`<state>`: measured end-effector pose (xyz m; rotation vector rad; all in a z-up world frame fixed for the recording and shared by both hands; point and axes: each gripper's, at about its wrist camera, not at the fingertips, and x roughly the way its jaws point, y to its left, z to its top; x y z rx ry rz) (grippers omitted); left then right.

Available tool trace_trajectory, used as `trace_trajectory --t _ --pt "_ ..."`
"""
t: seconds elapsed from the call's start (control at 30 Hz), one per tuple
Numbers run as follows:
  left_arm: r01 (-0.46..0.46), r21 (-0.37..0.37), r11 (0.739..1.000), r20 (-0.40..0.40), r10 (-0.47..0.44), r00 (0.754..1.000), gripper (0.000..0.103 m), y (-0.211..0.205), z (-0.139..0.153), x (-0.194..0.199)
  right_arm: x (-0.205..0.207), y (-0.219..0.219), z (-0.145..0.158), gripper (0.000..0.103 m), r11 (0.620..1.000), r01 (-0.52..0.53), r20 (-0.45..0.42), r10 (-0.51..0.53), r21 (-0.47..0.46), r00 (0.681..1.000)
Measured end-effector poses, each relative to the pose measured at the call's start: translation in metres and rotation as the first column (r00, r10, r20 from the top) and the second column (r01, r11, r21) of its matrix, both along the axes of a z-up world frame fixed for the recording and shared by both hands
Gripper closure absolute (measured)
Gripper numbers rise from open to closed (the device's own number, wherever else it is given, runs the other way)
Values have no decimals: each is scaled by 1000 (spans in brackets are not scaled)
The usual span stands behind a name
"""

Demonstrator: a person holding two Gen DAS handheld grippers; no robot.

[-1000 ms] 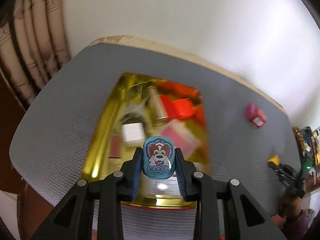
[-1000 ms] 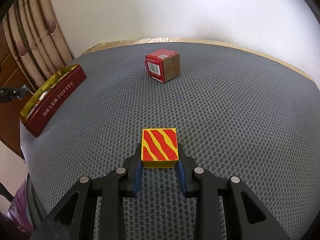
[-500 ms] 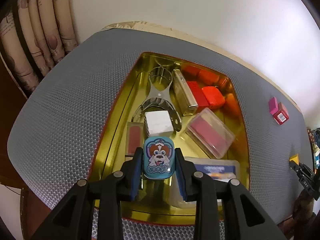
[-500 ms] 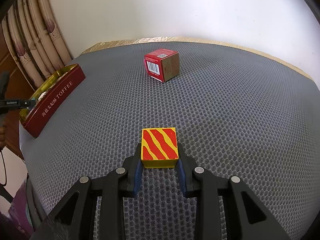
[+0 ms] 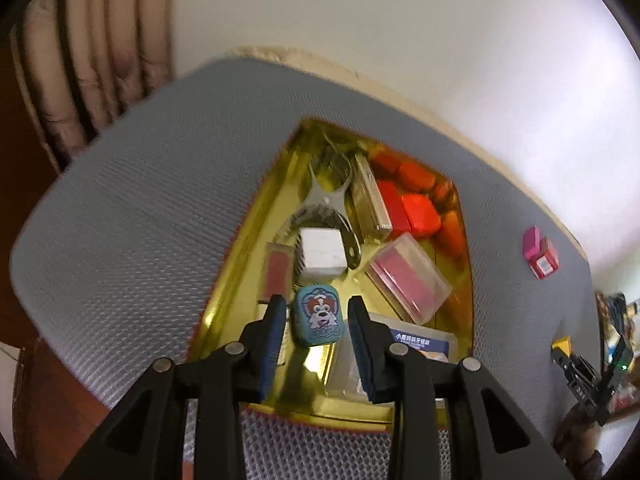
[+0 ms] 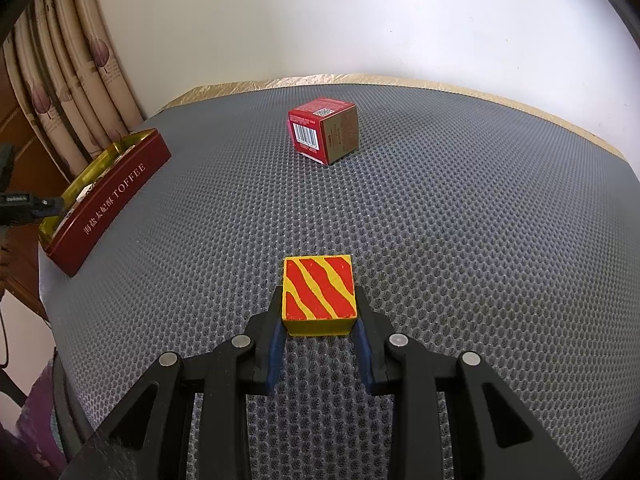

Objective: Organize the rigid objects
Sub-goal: 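Place the dog tin into the tin and open the left gripper while the right carries the striped block, then lower the yellow-red striped block into the tin and open the right gripper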

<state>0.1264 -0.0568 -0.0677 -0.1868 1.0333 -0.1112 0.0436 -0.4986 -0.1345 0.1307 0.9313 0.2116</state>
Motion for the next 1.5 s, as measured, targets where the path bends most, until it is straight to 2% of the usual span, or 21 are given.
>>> trace_trajectory --t 0.13,0.2,0.33,0.43,0.5,0.53,0.57,0.7,0.87,0.97,1.27,1.5 --pt "-54 72 996 78 48 996 69 -7 16 -36 2 8 3 75 1000 -6 -11 6 -22 1000" --pt "-80 100 992 118 68 991 64 -9 21 -58 6 15 6 75 1000 -21 -19 21 -19 1000" --pt "-143 85 986 140 130 982 64 -3 19 -90 12 44 33 75 996 -85 23 85 4 996" --pt "-172 108 979 164 153 974 64 2 17 -100 22 86 65 75 984 -173 76 171 30 982" --pt "-174 130 976 168 151 974 64 2 15 -101 30 113 80 75 973 -229 99 224 39 970" --pt "-169 133 977 167 146 975 64 2 13 -101 30 113 80 75 973 -229 99 224 39 970" --pt "-157 132 979 161 135 978 64 0 12 -101 41 147 93 75 956 -289 122 283 42 951" --pt "-118 126 985 146 99 984 64 -2 10 -101 63 212 104 75 923 -384 142 376 27 915" --pt "-96 130 987 141 77 987 63 -6 10 -100 100 276 94 75 892 -453 118 450 -8 885" --pt "-87 123 989 123 71 990 63 -5 7 -97 118 299 80 75 885 -461 90 465 -61 881" --pt "-76 96 992 48 72 996 63 3 -8 -86 150 304 53 75 898 -436 40 439 -58 898" --pt "-76 91 993 33 73 997 63 4 -12 -84 162 301 37 75 908 -413 23 415 -74 909"
